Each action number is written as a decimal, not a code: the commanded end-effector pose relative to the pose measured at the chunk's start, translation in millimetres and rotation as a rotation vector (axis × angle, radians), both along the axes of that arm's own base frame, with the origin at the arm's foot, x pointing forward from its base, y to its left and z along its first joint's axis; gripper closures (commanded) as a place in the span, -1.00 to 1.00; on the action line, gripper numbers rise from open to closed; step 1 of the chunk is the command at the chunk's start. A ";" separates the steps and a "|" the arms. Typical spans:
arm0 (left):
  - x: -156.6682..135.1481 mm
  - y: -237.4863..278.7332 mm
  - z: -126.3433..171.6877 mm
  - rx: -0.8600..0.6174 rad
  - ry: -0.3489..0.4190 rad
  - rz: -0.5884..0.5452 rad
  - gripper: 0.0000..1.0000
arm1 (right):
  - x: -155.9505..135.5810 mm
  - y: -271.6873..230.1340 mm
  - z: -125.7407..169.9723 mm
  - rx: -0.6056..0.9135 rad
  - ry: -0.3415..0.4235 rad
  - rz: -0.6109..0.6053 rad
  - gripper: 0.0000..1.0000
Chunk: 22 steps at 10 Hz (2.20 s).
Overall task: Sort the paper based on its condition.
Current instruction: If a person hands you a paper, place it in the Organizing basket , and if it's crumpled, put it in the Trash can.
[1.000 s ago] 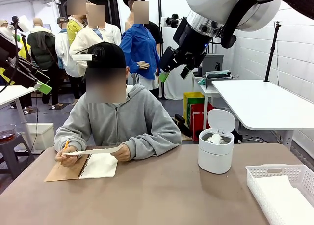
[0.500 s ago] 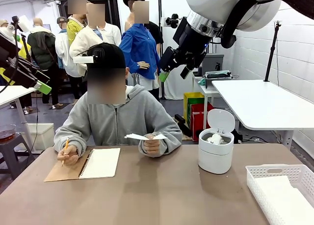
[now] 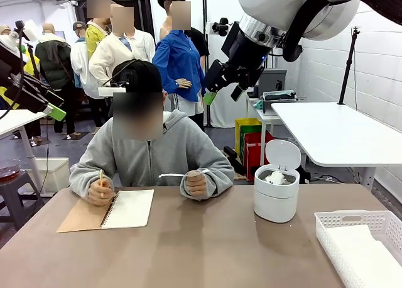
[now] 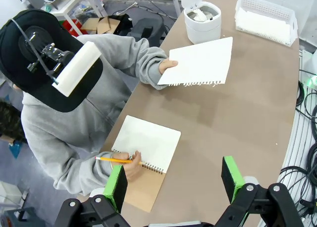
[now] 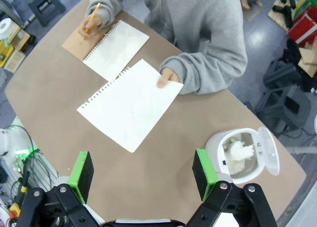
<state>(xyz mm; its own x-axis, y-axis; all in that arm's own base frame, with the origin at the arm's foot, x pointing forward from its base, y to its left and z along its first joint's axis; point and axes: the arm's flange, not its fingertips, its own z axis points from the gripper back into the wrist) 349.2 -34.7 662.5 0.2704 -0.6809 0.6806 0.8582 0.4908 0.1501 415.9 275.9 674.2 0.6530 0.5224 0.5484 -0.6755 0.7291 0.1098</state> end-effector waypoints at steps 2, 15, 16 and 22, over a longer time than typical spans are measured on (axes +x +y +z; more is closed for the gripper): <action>-1.5 1.6 -2.6 -0.015 0.003 -0.014 -1.00 | 0.7 -0.6 0.1 0.003 0.010 -0.006 -1.00; -1.5 1.6 -2.6 -0.015 0.003 -0.014 -1.00 | 54.0 4.2 -88.5 0.091 0.578 -0.149 -1.00; -1.5 1.6 -2.6 -0.015 0.003 -0.014 -1.00 | 56.0 1.4 -100.4 0.099 0.626 -0.196 -1.00; -1.5 1.6 -2.6 -0.015 0.003 -0.014 -1.00 | 58.5 -1.4 -121.0 0.087 0.664 -0.222 -1.00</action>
<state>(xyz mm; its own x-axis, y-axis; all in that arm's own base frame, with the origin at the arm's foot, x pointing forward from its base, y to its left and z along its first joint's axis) 348.9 -34.9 662.4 0.2712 -0.6811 0.6802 0.8579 0.4914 0.1500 474.6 276.3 551.5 0.9564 0.2918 0.0129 -0.2562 0.8170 0.5166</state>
